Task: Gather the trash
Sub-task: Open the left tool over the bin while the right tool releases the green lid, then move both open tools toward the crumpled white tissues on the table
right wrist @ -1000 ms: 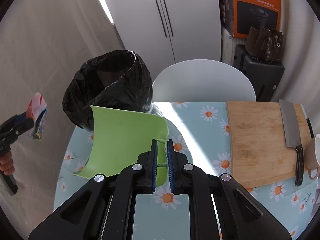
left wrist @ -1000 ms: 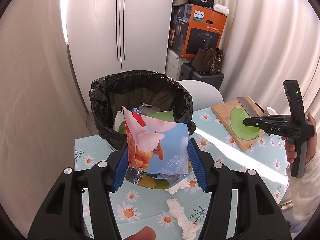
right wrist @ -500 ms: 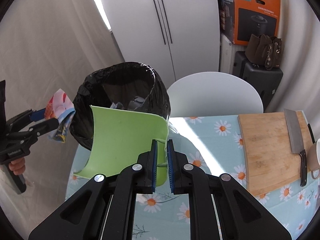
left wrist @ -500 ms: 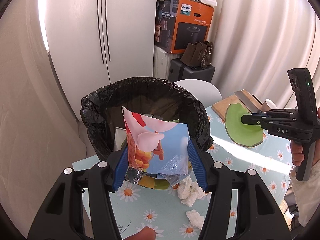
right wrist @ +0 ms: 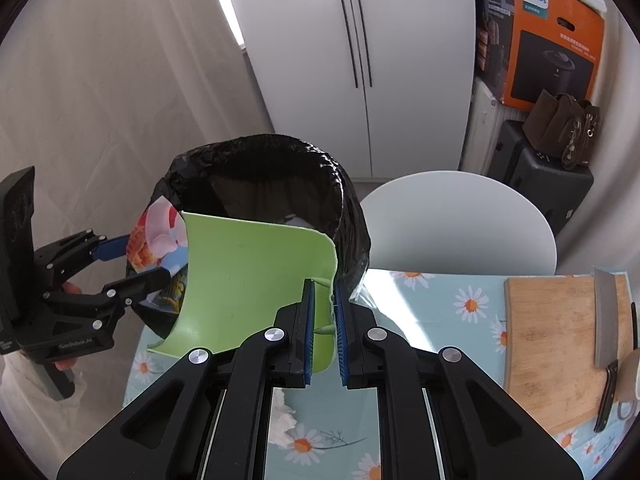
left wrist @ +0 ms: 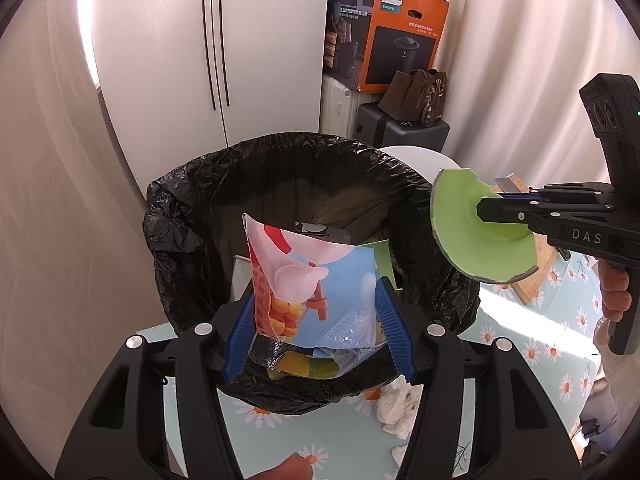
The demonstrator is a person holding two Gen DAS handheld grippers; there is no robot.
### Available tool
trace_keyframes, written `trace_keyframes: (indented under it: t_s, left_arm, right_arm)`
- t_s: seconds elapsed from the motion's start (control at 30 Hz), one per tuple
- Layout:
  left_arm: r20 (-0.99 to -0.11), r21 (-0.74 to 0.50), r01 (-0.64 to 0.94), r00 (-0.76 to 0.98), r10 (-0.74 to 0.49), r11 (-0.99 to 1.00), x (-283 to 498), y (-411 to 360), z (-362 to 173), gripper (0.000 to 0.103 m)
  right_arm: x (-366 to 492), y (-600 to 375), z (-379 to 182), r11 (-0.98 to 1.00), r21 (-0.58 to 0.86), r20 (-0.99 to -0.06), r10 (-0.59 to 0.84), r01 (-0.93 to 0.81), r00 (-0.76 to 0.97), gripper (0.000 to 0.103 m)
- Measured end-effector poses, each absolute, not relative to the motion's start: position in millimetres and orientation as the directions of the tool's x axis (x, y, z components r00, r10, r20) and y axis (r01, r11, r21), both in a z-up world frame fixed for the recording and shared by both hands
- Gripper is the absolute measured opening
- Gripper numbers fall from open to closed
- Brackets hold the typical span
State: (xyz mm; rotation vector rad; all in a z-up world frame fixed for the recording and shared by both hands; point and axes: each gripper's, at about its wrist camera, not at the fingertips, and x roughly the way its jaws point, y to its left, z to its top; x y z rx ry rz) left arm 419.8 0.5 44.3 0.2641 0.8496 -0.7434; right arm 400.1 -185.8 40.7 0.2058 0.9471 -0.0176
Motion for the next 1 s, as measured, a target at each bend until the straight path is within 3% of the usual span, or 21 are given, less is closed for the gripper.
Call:
trace_keyframes:
  t_s: [0.1, 0.17, 0.2, 0.23, 0.27, 0.33, 0.5, 0.67, 1.0]
  left_arm:
    - [-0.762, -0.057, 0.688, 0.438, -0.477, 0.723, 414, -3, 45, 0.081]
    - [-0.750, -0.021, 0.690, 0.467, -0.468, 0.723, 405, -2, 49, 0.088]
    - [-0.745, -0.021, 0.679, 0.479, -0.464, 0.734, 400, 1, 51, 0.091]
    - [-0.743, -0.030, 0.666, 0.484, -0.462, 0.745, 396, 4, 53, 0.094]
    - [-0.741, -0.030, 0.654, 0.492, -0.456, 0.756, 392, 8, 55, 0.095]
    - [-0.735, -0.016, 0.632, 0.518, -0.438, 0.775, 382, 15, 60, 0.096]
    - [-0.723, -0.043, 0.580, 0.544, -0.426, 0.814, 355, 37, 64, 0.097]
    - [-0.741, -0.043, 0.525, 0.553, -0.380, 0.850, 329, 52, 45, 0.097]
    - [-0.780, -0.038, 0.423, 0.554, -0.292, 0.905, 270, 78, 8, 0.097]
  right_arm:
    - [412, -177, 42, 0.984, 0.140, -0.793, 0.047, 0.106, 0.608, 0.010]
    - [419, -171, 43, 0.988, 0.134, -0.778, 0.055, 0.081, 0.626, 0.017]
    - [421, -170, 44, 0.989, 0.125, -0.776, 0.050, 0.076, 0.628, 0.024]
    - [422, -170, 45, 0.989, 0.123, -0.773, 0.043, 0.083, 0.633, 0.040]
    - [422, -172, 47, 0.988, 0.131, -0.768, 0.046, 0.086, 0.639, 0.048]
    - [420, -174, 52, 0.987, 0.143, -0.759, 0.065, 0.069, 0.648, 0.051]
    - [407, -177, 56, 0.991, 0.122, -0.755, 0.055, 0.058, 0.653, 0.085]
    - [385, -173, 46, 0.998, 0.055, -0.754, 0.025, 0.025, 0.656, 0.086]
    - [350, -160, 15, 0.996, 0.054, -0.786, 0.082, -0.065, 0.613, 0.086]
